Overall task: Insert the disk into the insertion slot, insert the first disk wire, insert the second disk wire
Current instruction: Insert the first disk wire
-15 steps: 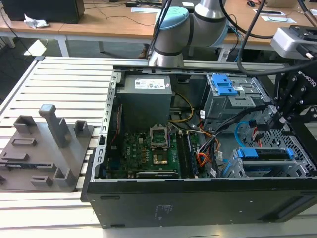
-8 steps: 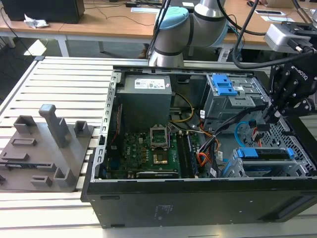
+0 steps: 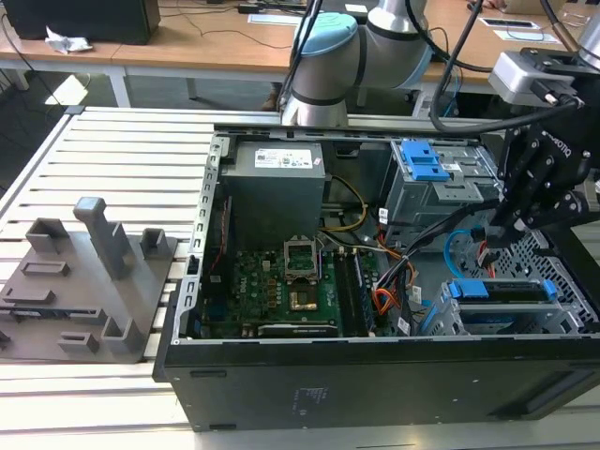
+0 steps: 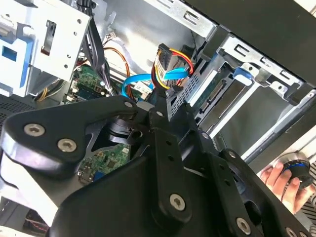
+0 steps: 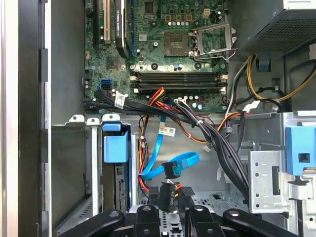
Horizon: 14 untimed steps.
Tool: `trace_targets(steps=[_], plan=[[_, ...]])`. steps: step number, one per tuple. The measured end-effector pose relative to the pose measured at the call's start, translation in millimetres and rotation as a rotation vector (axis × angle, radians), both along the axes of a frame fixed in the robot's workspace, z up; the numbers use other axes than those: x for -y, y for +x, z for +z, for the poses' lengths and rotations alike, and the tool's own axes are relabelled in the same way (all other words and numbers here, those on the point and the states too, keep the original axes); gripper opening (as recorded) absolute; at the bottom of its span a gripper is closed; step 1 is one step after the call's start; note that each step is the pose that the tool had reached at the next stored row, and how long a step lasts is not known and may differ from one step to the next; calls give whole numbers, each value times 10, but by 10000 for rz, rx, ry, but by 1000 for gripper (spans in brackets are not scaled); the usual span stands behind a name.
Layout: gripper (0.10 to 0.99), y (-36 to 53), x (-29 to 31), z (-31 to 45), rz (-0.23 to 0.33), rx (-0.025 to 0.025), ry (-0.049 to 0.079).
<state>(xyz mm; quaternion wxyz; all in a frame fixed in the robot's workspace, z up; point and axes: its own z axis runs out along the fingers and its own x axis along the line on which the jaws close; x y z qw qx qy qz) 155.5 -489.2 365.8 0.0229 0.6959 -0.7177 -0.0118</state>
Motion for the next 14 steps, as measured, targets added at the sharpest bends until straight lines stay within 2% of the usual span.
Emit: trace_targets(steps=[3,4,6,7,8,12,14], plan=[[302,-1,-27,-70,-11,-1,-57],[302,3,-36,-101,-9,-1,-120],[302,9,-37,-124,-11,-1,-318],[302,11,-37,-134,-11,0,-463],[302,12,-37,-140,-11,0,-504],[286,12,-37,-142,-10,-1,-506],[176,12,-37,-144,-10,-1,-505]])
